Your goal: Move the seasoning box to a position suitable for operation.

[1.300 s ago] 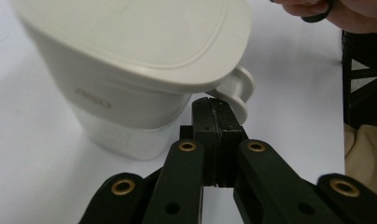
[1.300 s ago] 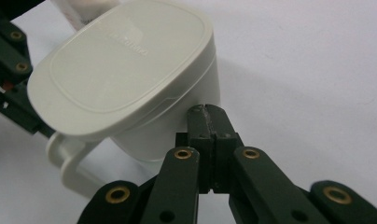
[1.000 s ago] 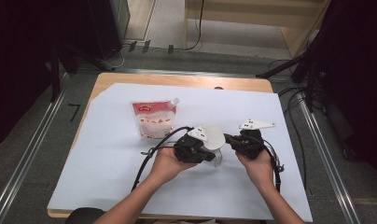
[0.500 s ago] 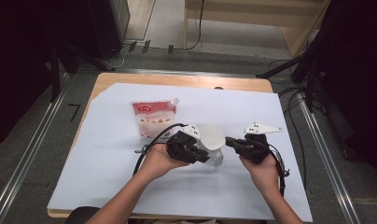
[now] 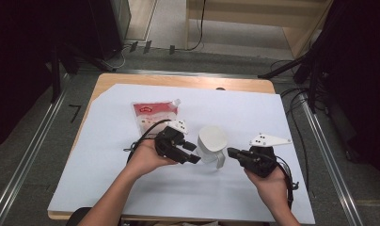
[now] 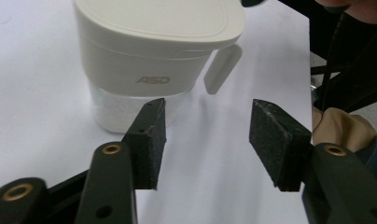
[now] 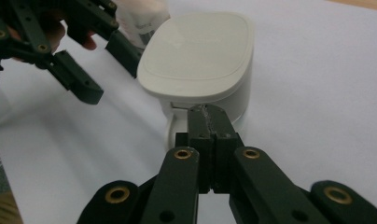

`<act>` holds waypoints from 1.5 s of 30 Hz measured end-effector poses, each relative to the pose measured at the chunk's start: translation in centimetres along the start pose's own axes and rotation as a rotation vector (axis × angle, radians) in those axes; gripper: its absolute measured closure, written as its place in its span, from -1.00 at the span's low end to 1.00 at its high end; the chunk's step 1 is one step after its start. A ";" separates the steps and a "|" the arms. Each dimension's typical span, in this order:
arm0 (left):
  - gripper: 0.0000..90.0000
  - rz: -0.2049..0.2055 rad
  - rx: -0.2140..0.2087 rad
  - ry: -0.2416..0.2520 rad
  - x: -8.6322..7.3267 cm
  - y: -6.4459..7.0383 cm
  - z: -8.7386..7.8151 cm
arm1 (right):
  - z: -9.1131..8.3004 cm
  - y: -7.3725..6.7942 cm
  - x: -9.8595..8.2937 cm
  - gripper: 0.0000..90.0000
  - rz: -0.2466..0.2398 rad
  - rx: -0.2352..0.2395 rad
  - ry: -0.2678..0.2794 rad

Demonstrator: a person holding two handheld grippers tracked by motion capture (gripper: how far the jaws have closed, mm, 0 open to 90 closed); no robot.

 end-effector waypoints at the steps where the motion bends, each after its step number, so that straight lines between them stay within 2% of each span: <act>1: -0.02 -0.003 0.000 0.003 0.0 0.0 -0.1 | -0.1 -0.2 -0.1 1.00 0.002 0.001 -0.005; 3: -0.04 -0.012 0.001 0.014 0.0 -0.3 -0.4 | -0.2 -0.6 -0.4 1.00 0.018 0.011 -0.001; 8: -0.07 -0.031 0.009 0.030 -0.1 -0.9 -1.0 | 0.1 -1.8 -1.0 1.00 0.003 0.019 -0.023; 14: -0.10 -0.041 0.031 0.012 -0.1 -1.3 -0.7 | 1.1 -3.0 -1.4 1.00 -0.017 0.035 -0.042; 15: -0.10 -0.036 0.030 0.002 -0.1 -1.4 -0.7 | 1.4 -3.2 -1.6 1.00 -0.025 0.034 -0.045; 19: -0.11 -0.043 0.020 0.015 -0.2 -1.4 -0.5 | 2.2 -3.7 -1.8 1.00 -0.031 0.038 -0.058; 27: -0.13 -0.042 0.021 0.032 0.0 -1.4 -0.7 | 3.4 -3.8 -2.3 1.00 -0.027 0.038 -0.085; 32: -0.14 -0.044 0.019 0.031 -0.1 -1.4 -0.7 | 3.5 -3.5 -2.4 1.00 -0.016 0.025 -0.091; 35: -0.13 -0.046 0.018 0.027 -0.1 -1.4 -0.6 | 3.4 -3.3 -2.4 1.00 -0.002 0.033 -0.089; 37: -0.13 -0.041 0.020 0.027 -0.1 -1.4 -0.7 | 3.5 -3.3 -2.5 1.00 -0.014 0.024 -0.094; 45: -0.13 -0.051 0.017 0.034 -0.1 -1.5 -0.7 | 3.4 -3.0 -2.6 1.00 -0.008 0.015 -0.093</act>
Point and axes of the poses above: each handheld gripper's, and its own axes: z roughly forward along the jaws, x roughly out of its top, y roughly to its right, the point moved 5 cm from there along z, roughly forward along the jaws, and after that the axes turned 7 degrees about -z, right-handed, at the moved point
